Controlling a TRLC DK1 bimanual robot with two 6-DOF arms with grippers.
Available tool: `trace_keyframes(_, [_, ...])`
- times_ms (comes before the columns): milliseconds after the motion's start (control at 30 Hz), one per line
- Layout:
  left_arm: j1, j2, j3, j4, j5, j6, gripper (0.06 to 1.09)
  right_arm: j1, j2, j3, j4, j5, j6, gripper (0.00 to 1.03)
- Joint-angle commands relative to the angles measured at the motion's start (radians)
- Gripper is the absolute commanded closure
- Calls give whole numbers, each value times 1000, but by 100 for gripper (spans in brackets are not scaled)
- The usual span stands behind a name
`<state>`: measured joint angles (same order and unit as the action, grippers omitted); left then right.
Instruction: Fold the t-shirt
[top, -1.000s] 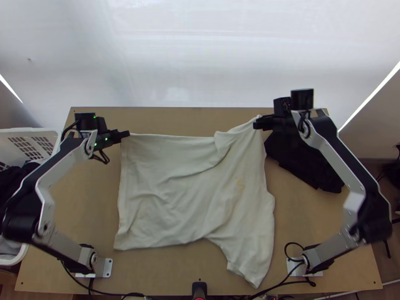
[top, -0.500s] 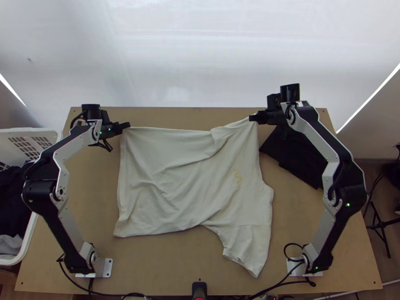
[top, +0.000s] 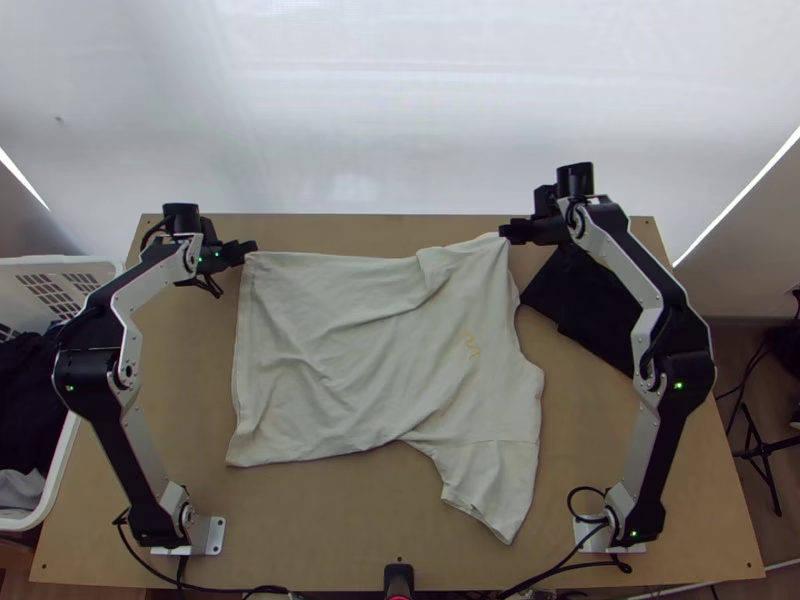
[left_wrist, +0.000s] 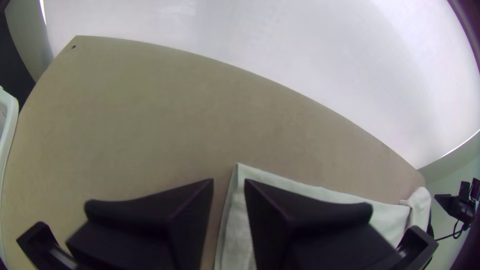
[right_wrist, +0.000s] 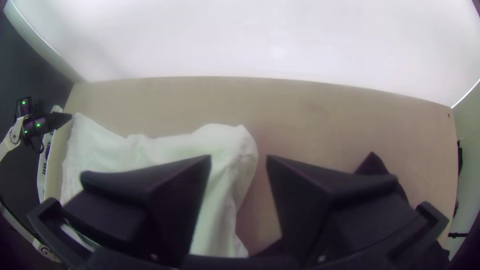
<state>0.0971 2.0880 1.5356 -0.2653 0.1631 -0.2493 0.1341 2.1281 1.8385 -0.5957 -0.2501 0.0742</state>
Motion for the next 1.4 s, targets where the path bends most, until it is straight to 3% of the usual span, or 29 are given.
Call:
trace_keyframes(0, [-22, -143, 8, -123, 12, 10, 30, -21, -123, -22, -219, 2, 44, 3])
trace_keyframes(100, [-28, -286, -60, -130, 13, 67, 26, -33, -315, -194, -303, 0, 75, 4])
trace_keyframes(200, [-42, -394, -86, -275, 16, 133, 24, -36, -528, -423, -346, -26, 167, 4])
trace_keyframes(333, [-74, -556, -178, -428, 15, 205, 24, -11, -786, -703, -404, -41, 168, 13])
trace_keyframes(467, [-132, -744, -318, -437, 9, 242, 24, -4, -881, -910, -570, -81, 145, 13])
trace_keyframes(600, [-197, -835, -354, -436, -11, 217, 24, 33, -1004, -1116, -492, -121, 128, 13])
trace_keyframes(733, [-258, -862, -347, -437, -53, 200, 24, 25, -1048, -1145, -460, -149, 130, 25])
trace_keyframes(1000, [-293, -865, -316, -440, -89, 196, 24, 32, -1025, -1216, -469, -276, 81, 25])
trace_keyframes(1367, [-286, -865, -298, -436, -96, 205, 24, 38, -933, -1217, -467, -311, 58, 25])
